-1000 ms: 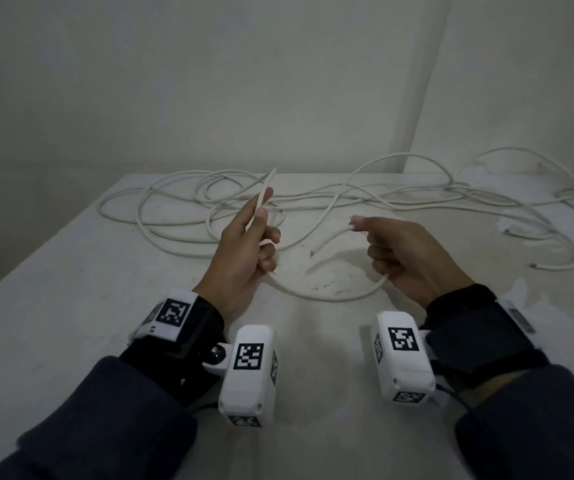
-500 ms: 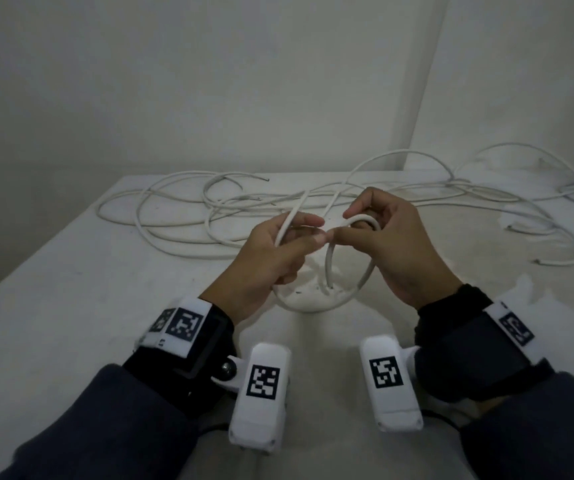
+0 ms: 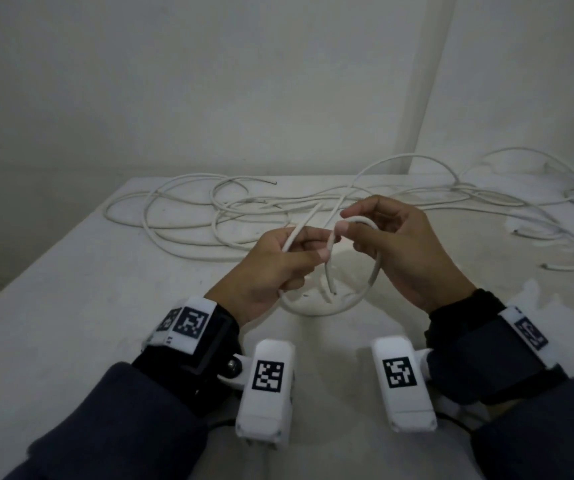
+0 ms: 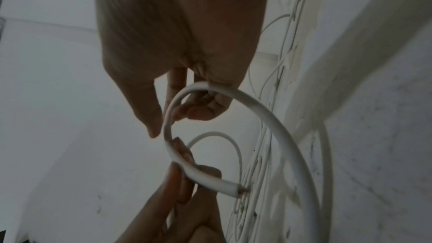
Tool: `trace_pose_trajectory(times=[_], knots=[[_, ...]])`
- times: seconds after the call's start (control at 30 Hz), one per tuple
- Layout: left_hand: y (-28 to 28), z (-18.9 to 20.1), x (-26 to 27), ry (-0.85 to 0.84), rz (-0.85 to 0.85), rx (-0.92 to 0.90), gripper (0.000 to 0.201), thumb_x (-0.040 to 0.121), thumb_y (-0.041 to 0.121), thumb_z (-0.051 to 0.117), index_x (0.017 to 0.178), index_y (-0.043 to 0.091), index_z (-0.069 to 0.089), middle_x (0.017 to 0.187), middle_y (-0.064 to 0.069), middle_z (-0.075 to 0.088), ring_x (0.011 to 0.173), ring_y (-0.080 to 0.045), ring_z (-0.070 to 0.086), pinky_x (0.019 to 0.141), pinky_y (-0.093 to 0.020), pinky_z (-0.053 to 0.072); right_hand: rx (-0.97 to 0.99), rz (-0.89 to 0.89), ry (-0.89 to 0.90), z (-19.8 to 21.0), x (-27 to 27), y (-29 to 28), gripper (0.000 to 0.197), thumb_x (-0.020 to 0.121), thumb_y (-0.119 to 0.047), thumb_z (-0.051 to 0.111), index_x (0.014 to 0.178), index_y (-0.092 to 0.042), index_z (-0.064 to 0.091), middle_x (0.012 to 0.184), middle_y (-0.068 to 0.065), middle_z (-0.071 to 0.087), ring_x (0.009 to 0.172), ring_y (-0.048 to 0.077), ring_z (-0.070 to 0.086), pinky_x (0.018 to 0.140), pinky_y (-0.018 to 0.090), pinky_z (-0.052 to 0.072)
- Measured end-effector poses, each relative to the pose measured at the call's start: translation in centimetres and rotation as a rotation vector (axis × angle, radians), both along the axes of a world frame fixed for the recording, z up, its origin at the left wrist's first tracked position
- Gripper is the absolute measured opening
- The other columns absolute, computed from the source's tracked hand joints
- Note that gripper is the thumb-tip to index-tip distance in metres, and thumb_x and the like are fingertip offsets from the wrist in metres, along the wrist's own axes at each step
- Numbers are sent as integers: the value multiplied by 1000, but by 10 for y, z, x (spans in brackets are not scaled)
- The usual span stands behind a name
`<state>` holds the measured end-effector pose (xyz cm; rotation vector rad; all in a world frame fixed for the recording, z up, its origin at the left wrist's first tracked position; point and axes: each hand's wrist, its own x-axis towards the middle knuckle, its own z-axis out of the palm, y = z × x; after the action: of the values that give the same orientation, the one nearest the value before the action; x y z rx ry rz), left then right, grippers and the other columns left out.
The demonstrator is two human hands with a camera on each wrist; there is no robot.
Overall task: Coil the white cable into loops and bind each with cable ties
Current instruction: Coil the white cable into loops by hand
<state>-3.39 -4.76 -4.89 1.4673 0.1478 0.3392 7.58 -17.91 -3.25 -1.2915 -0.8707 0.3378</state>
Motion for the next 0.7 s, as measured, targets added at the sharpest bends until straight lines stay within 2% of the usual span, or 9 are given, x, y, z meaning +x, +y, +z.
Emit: trace_pose_trajectory(times=[0.07, 0.13, 0.23, 0.3, 0.37, 0.47, 0.57, 0.63, 0.7], knots=[[0, 0, 2, -36, 10, -150, 20, 91, -5, 49, 98, 7, 63, 54, 11, 49, 36, 1, 28, 36, -11, 18, -5, 31, 125, -1, 4, 1, 29, 70, -6, 78, 95, -16, 67, 78, -1, 69, 76, 12, 63, 69, 24, 49], [2, 1, 4, -95, 40, -314, 19, 87, -2, 50, 95, 9, 63, 53, 9, 43, 34, 1, 25, 35, -11, 17, -105, 72, 182, -3, 5, 1, 42, 68, -6, 79, 106, -16, 64, 83, 4, 72, 85, 19, 66, 77, 32, 51], [4, 2, 5, -154, 61, -474, 16, 82, 4, 51, 92, 12, 59, 53, 9, 39, 33, -1, 26, 33, -11, 18, -310, 174, 160, -6, 0, 0, 42, 64, -5, 79, 103, -13, 64, 83, 10, 73, 88, 26, 69, 86, 40, 52], [4, 3, 4, -158, 57, -518, 16, 81, 4, 51, 92, 13, 58, 55, 8, 38, 33, -2, 28, 32, -10, 19, -336, 178, 150, -5, -3, -1, 23, 71, 2, 75, 89, -11, 67, 75, 8, 73, 77, 20, 70, 84, 37, 54], [4, 5, 3, -147, 60, -529, 16, 83, 2, 49, 91, 13, 57, 54, 9, 39, 33, -1, 29, 32, -10, 19, -309, 135, 140, -4, -2, -2, 17, 74, 4, 73, 77, -12, 69, 69, 7, 72, 69, 17, 69, 76, 32, 56], [4, 5, 4, -110, 76, -547, 23, 93, -3, 39, 88, 14, 55, 53, 9, 46, 35, -1, 31, 32, -10, 21, -283, 75, 148, -4, 2, -3, 12, 76, 2, 73, 76, -10, 69, 68, 5, 70, 65, 14, 67, 63, 22, 54], [2, 5, 4, -74, 89, -566, 17, 85, -2, 45, 81, 12, 55, 58, 5, 49, 38, -4, 33, 35, -13, 23, -268, 65, 198, -6, 7, -5, 7, 82, -4, 68, 79, -11, 68, 69, 1, 67, 66, 11, 64, 66, 23, 52], [1, 4, 5, -55, 98, -551, 5, 81, 7, 54, 80, 10, 57, 64, 2, 53, 40, -5, 34, 36, -14, 24, -219, 66, 271, -8, 10, -5, 10, 86, -8, 65, 79, -13, 67, 69, -1, 65, 70, 12, 63, 67, 23, 51], [1, 1, 6, -43, 98, -524, 9, 88, 13, 54, 83, 8, 60, 70, 2, 59, 42, -5, 37, 37, -14, 27, -141, 76, 367, -8, 11, -3, 11, 89, -11, 60, 80, -14, 66, 74, -2, 67, 78, 13, 65, 70, 23, 50]])
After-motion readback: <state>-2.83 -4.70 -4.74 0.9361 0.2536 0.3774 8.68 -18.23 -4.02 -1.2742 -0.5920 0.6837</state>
